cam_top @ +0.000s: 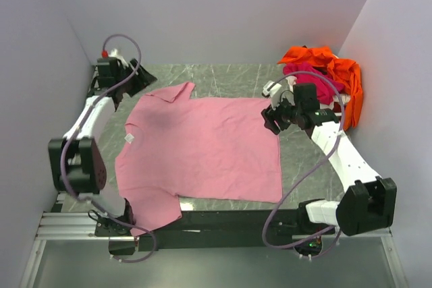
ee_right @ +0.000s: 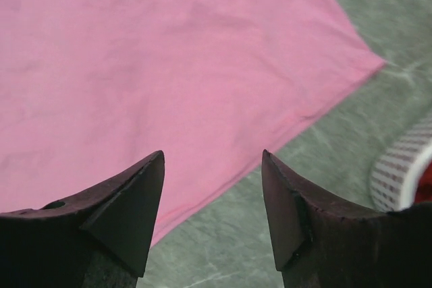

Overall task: Fold and stack the t-shirts
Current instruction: Flatten the tshirt out

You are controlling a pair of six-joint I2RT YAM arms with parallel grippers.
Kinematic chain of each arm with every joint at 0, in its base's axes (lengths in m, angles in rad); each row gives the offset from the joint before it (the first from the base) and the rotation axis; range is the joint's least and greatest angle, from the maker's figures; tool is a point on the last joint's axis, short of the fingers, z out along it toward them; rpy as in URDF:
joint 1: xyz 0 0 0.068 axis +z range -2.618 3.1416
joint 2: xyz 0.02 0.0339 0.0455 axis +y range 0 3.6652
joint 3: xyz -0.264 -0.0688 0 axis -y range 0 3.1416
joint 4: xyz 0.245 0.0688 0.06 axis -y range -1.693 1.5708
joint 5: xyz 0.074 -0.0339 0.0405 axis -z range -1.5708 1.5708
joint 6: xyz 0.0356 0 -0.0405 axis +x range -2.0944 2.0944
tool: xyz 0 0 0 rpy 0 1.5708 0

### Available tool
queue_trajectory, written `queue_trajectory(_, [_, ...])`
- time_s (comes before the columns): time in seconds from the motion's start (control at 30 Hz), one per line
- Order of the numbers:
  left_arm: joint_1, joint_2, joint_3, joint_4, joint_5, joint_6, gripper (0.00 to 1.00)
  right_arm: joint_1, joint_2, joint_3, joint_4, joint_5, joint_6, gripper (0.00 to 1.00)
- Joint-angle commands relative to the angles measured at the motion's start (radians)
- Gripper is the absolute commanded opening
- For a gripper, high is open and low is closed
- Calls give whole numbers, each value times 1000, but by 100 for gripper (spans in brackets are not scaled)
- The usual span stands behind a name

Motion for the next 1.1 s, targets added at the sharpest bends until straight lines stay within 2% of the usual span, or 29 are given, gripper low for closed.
queue_trajectory(0.0, [-26, -183, 29, -27, -15, 126, 67, -3, 63, 72, -93, -157, -32, 66])
queue_trajectory(0.2, [-65, -409, -189, -51, -18, 228, 67, -2, 270, 214, -160, -199, 23, 66])
queue_trajectory(0.37, [-69, -450, -281, -93, -41, 288, 67, -2, 383, 300, -221, -217, 75, 63])
queue_trajectory(0.53, [-118, -521, -337, -113, -88, 350, 67, 18, 356, 226, -301, -183, -7, 61])
queue_trajectory(0.7, [-143, -657, -432, -107, -115, 385, 68, 75, 275, 68, -280, -70, -49, 62])
queue_trajectory(0.93, [-155, -786, -476, -79, -201, 391, 80, 87, 273, 6, -234, -12, -29, 62])
queue_trajectory(1.07, [-154, -786, -469, -88, -220, 383, 81, 110, 296, -6, -203, 10, 0, 61])
